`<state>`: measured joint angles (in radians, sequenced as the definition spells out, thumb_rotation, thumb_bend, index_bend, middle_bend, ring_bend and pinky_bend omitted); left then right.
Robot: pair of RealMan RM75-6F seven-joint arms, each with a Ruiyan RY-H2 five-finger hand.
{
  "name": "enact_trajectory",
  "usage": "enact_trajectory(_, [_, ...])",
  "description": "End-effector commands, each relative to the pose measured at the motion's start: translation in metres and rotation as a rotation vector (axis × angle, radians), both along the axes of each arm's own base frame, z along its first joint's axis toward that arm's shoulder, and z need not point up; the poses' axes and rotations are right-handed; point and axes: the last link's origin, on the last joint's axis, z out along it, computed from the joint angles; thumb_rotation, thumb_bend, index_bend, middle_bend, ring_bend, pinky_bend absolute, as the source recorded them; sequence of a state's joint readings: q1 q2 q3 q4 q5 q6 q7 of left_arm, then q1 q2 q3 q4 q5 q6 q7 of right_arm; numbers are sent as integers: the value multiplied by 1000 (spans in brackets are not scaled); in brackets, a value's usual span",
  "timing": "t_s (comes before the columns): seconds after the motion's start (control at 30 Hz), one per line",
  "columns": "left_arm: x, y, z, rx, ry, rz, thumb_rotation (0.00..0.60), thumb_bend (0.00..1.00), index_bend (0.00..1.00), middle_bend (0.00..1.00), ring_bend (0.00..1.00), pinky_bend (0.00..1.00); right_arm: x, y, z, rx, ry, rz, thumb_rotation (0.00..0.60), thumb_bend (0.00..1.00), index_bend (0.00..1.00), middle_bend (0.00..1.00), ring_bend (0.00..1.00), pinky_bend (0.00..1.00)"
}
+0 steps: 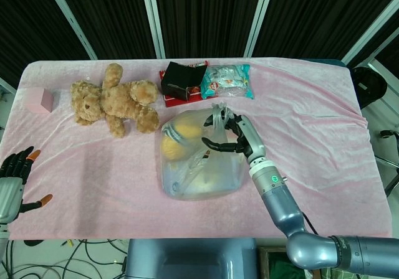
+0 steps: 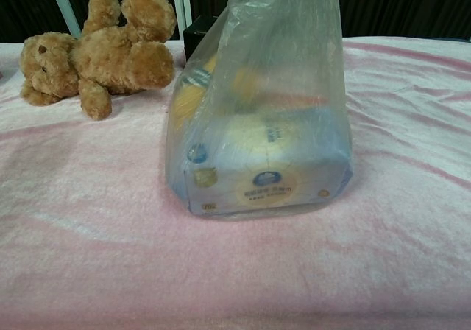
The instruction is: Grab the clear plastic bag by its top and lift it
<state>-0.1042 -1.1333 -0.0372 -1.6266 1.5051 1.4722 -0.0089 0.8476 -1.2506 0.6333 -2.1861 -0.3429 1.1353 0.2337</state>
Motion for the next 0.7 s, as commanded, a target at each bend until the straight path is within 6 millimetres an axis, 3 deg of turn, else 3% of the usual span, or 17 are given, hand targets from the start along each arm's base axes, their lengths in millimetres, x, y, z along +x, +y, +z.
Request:
enact_trajectory(0.03, [0,0,0,0,-1,0,600,0,0,0,0,0,7,2,4,32,-74,-17,600,160,444,393,286,306])
enact_trajectory(0.27, [0,-1,0,0,-1,-1,600,0,0,0,0,0,23,5,15,163,-321,-85,600,168,465,424,379,416])
enact_trajectory(0.43, [0,-1,0,0,0,0,600,0,0,0,0,0,30,4,28,207,-401,-98,600,175,579,554,519,599])
enact_trajectory(0.5, [0,-1,0,0,0,-1,600,0,0,0,0,0,31,3,34,207,-409,-100,600,196,652,644,623,701])
enact_trajectory(0.6, [1,-1,0,0,0,-1,600,0,0,0,0,0,32,2,41,200,-412,-113,600,320,769,782,791,866])
enact_trajectory(0.7, [1,-1,0,0,1,-2,600,0,0,0,0,0,29,0,44,195,-414,-142,600,551,937,959,969,997])
